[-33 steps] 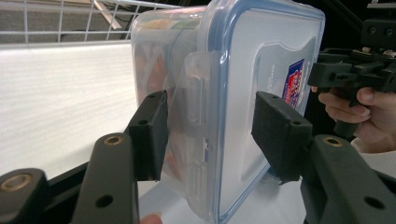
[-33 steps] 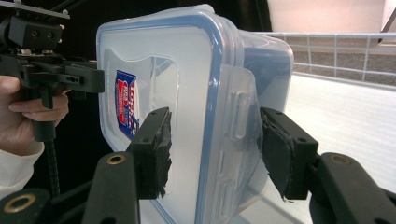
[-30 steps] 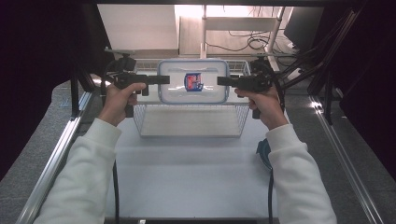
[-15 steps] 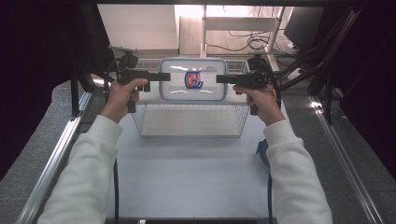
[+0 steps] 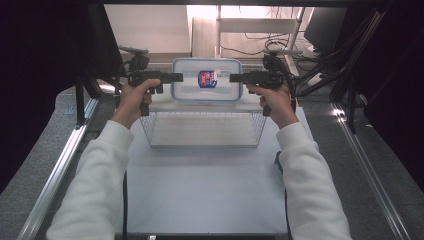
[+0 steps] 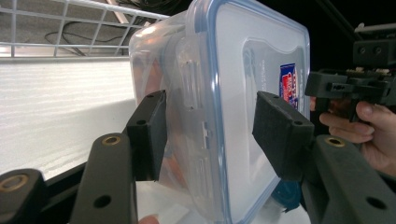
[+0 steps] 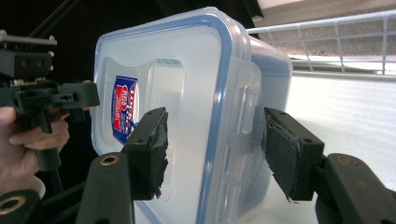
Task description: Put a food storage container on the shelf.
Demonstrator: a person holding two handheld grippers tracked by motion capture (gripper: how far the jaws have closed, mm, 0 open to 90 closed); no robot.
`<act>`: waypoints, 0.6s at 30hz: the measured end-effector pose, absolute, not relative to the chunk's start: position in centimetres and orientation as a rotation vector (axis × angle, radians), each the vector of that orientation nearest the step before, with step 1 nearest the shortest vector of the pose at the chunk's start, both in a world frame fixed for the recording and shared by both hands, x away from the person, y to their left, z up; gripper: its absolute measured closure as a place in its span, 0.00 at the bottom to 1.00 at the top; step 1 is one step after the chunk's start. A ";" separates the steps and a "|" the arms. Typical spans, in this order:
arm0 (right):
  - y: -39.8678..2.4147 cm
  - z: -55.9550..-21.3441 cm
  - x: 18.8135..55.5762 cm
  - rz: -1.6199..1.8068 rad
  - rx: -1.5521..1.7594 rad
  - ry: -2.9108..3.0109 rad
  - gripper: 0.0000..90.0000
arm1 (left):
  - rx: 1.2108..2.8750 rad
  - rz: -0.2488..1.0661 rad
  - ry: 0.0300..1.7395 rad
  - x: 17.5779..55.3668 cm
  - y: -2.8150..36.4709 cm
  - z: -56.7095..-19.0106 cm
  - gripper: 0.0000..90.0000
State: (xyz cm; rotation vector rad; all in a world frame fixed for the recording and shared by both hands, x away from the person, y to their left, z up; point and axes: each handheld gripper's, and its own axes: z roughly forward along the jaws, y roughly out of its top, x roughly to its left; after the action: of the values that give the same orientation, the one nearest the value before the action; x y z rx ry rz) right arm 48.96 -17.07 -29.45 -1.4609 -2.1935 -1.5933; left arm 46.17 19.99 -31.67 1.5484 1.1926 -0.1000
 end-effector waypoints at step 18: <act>-16.2 -29.9 50.5 -1.478 -1.727 -1.996 0.42 | 1.427 -0.195 1.288 48.3 20.0 -33.2 0.47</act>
State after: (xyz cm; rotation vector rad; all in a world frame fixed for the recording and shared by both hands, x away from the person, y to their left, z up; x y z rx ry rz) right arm 50.53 -16.19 -29.87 -1.7272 -1.9958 -1.4778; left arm 48.28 19.97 -33.22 1.4275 1.2879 -0.1946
